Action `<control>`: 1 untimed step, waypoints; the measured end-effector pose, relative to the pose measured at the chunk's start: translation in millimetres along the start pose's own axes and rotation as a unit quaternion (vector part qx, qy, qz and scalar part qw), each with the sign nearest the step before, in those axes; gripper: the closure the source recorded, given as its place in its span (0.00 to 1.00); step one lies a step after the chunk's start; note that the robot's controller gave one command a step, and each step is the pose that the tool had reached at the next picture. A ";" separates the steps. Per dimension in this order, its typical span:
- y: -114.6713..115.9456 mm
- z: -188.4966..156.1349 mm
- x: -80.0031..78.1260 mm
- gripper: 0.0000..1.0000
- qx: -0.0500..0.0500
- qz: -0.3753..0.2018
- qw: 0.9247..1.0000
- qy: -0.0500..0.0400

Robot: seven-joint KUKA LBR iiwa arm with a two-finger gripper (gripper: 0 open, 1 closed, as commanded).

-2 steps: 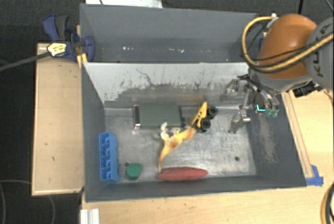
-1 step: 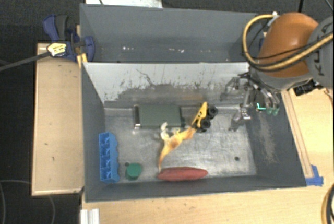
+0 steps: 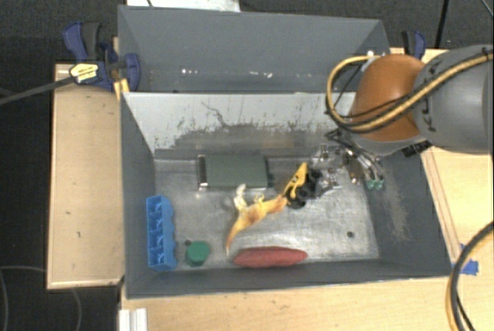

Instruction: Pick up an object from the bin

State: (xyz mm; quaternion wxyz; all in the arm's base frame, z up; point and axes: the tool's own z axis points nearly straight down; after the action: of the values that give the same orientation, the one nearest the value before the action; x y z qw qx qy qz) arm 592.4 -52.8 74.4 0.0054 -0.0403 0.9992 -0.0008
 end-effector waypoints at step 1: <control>0.0 0.0 0.0 1.00 0.000 0.000 1.000 0.000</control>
Offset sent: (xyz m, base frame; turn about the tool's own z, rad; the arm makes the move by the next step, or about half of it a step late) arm -0.0280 0.0021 0.0905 0.0436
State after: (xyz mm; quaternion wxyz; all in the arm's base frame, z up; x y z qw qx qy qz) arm 592.4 -52.8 74.4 0.0054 -0.0407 0.9992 -0.0009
